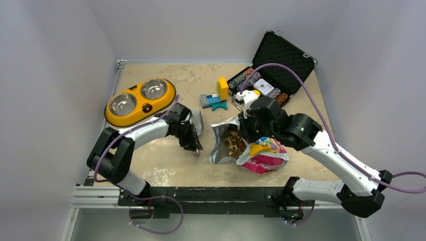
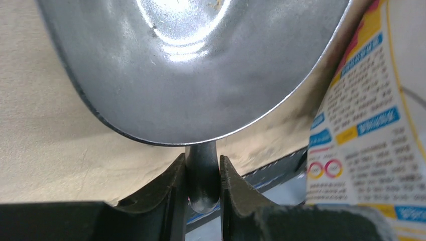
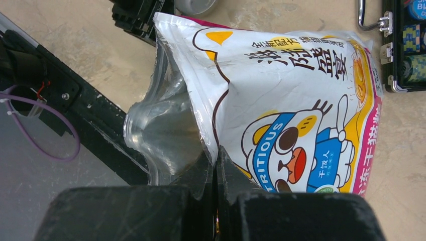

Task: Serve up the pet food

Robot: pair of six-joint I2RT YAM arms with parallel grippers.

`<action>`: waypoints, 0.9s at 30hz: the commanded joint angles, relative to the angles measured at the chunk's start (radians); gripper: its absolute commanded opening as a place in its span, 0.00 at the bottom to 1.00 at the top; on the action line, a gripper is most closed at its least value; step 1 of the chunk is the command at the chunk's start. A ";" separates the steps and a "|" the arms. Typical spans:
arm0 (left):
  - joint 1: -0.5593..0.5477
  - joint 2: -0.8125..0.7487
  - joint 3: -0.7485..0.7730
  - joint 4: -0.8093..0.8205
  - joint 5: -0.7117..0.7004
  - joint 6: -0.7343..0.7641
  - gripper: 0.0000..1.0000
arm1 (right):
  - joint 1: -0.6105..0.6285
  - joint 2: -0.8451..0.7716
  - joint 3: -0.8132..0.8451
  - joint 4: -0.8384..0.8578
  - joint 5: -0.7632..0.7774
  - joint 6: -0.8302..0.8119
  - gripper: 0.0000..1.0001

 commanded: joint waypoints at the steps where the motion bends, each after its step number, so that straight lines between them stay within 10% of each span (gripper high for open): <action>1: 0.006 0.003 0.082 -0.094 0.123 0.317 0.26 | 0.007 -0.048 0.077 0.088 -0.005 -0.016 0.00; 12: 0.009 -0.034 0.020 0.031 0.085 0.249 0.77 | 0.006 -0.043 0.090 0.046 -0.012 0.018 0.00; 21: -0.041 -0.217 -0.361 0.680 -0.046 -0.380 0.73 | 0.007 -0.035 0.116 0.034 -0.027 0.021 0.00; 27: -0.029 -0.138 -0.326 0.743 -0.135 -0.477 0.65 | 0.007 -0.049 0.116 0.024 -0.040 0.022 0.00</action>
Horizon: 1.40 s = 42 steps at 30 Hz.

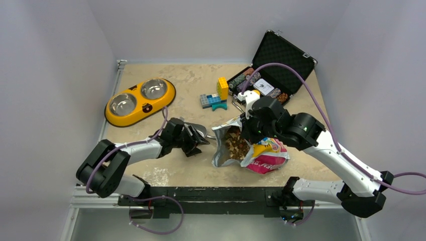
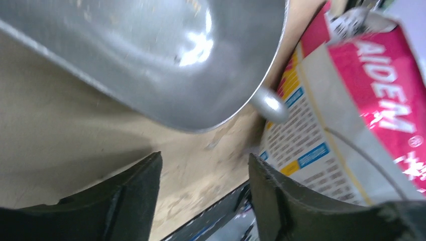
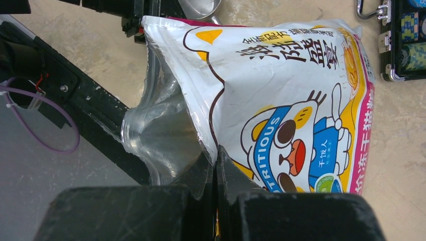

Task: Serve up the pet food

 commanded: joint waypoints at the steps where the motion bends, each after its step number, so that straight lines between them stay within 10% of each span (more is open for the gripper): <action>1: 0.025 0.029 0.060 0.144 -0.109 -0.112 0.61 | 0.007 -0.050 0.079 0.087 -0.039 0.016 0.00; 9: 0.076 0.084 0.358 -0.422 -0.188 0.094 0.74 | 0.005 -0.093 0.058 0.082 -0.014 0.003 0.00; 20: 0.176 0.164 0.549 -0.613 -0.205 0.201 0.76 | 0.006 -0.095 0.069 0.079 0.003 -0.011 0.00; 33: 0.175 -0.085 0.174 -0.291 -0.092 0.201 0.84 | 0.005 -0.077 0.066 0.106 -0.013 -0.013 0.00; 42: 0.175 0.068 -0.022 0.336 0.076 0.143 0.70 | 0.006 -0.060 0.087 0.100 -0.029 -0.011 0.00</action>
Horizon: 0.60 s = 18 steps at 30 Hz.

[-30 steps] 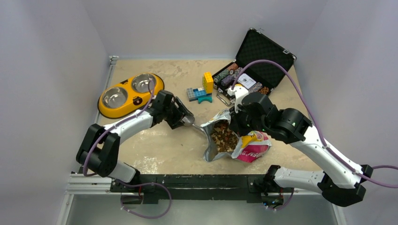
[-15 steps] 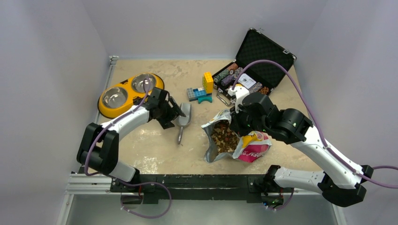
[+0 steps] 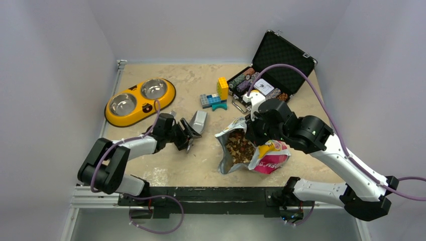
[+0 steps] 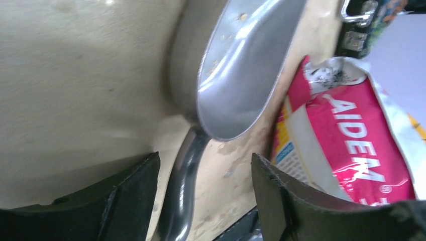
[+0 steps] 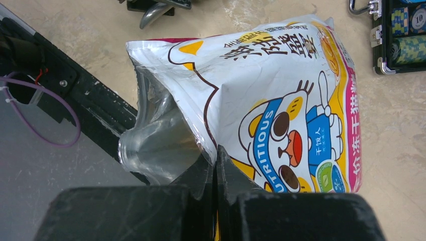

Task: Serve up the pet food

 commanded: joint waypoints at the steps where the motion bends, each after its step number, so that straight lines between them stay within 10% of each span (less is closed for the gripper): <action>1: 0.001 0.084 -0.065 0.428 0.096 -0.044 0.67 | 0.005 -0.009 0.087 0.136 -0.039 -0.006 0.00; 10: 0.001 0.056 -0.119 0.379 0.063 -0.044 0.31 | 0.006 0.000 0.087 0.143 -0.035 0.007 0.00; 18: -0.001 0.058 -0.162 0.431 0.076 -0.056 0.45 | 0.006 0.007 0.096 0.157 -0.039 0.011 0.00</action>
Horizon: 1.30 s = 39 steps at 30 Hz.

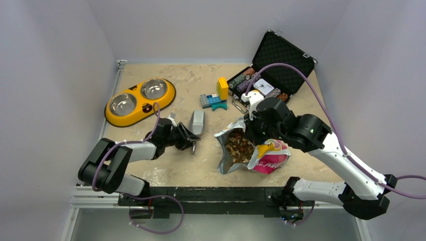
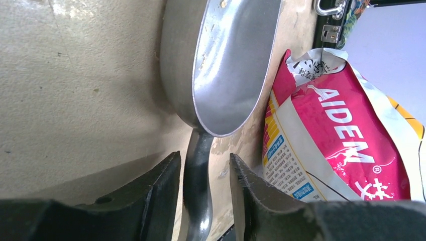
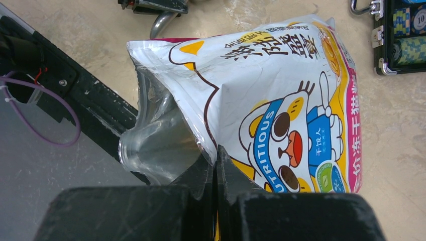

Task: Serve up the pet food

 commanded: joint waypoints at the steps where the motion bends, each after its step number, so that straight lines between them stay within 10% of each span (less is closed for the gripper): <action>1: -0.003 0.037 -0.039 0.150 0.018 -0.032 0.46 | 0.005 -0.019 0.079 0.161 -0.031 0.012 0.00; 9: -0.059 0.182 -0.133 0.491 0.019 -0.153 0.45 | 0.006 -0.031 0.044 0.169 -0.056 0.021 0.00; 17: -0.057 0.153 -0.201 0.528 0.010 -0.191 0.04 | 0.005 -0.020 0.063 0.171 -0.035 0.010 0.00; 20: -0.059 -0.072 -0.141 0.186 0.053 -0.136 0.00 | 0.005 -0.002 0.076 0.155 0.027 0.005 0.00; 27: -0.056 -0.547 0.346 -1.203 -0.040 0.127 0.00 | -0.006 0.112 0.163 0.112 0.218 -0.054 0.00; 39: -0.083 -0.579 0.955 -2.025 0.239 0.299 0.00 | -0.009 0.249 0.223 0.223 0.225 -0.137 0.00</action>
